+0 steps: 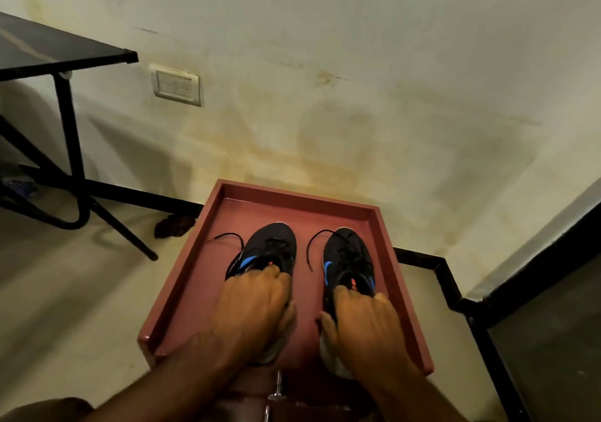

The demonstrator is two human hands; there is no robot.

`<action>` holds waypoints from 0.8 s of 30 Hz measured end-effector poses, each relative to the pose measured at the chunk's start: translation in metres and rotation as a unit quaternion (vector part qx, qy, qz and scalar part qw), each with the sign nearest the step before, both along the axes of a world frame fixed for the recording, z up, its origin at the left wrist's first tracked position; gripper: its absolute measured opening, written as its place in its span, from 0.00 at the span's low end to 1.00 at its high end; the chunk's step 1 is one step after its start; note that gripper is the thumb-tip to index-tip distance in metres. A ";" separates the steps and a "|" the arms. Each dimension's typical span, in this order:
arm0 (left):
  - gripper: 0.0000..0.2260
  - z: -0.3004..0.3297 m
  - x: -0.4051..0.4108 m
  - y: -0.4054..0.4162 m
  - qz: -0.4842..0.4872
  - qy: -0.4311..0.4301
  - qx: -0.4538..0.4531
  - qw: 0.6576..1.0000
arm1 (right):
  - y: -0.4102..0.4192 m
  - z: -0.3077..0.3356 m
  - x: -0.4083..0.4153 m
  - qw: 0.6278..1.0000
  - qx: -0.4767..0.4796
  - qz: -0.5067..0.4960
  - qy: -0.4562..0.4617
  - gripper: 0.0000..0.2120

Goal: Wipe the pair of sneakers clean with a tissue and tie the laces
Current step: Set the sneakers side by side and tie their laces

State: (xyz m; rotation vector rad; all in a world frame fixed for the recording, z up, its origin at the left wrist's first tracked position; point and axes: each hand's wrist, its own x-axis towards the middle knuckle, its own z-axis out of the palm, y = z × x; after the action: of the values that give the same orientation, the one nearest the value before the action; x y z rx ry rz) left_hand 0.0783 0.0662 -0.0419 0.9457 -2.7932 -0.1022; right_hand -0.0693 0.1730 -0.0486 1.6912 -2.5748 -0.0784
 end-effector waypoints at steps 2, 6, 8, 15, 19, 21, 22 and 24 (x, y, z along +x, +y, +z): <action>0.15 -0.006 -0.005 0.003 -0.014 -0.010 0.059 0.998 | 0.004 0.002 -0.004 0.996 -0.032 -0.004 -0.083 0.17; 0.18 -0.007 -0.011 0.001 -0.011 0.024 0.115 0.993 | 0.008 0.003 -0.024 0.970 -0.066 -0.026 -0.233 0.17; 0.20 0.002 -0.014 -0.008 0.043 0.094 0.118 0.988 | 0.006 0.001 -0.032 0.976 -0.105 -0.010 -0.190 0.21; 0.26 -0.013 0.001 -0.059 0.173 0.026 0.158 0.972 | -0.057 0.006 -0.021 0.955 -0.120 0.126 -0.239 0.15; 0.08 -0.008 -0.002 -0.058 0.093 0.104 0.212 0.967 | -0.076 -0.004 -0.016 0.952 -0.073 0.138 -0.265 0.08; 0.05 -0.005 0.000 -0.061 0.095 0.113 0.217 0.965 | -0.079 -0.003 -0.019 0.948 -0.110 0.159 -0.251 0.08; 0.05 -0.006 0.003 -0.064 0.100 0.115 0.210 0.966 | -0.079 -0.001 -0.021 0.940 -0.133 0.162 -0.270 0.08; 0.08 -0.003 0.007 -0.068 0.104 0.135 0.191 0.967 | -0.076 0.005 -0.030 0.897 -0.165 0.138 -0.385 0.07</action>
State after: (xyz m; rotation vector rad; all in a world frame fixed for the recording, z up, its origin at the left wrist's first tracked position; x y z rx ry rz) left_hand 0.0851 -0.0020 -0.0446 1.1984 -2.4486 -0.7025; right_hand -0.0995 0.0965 -0.0439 2.2170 -2.4941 1.1970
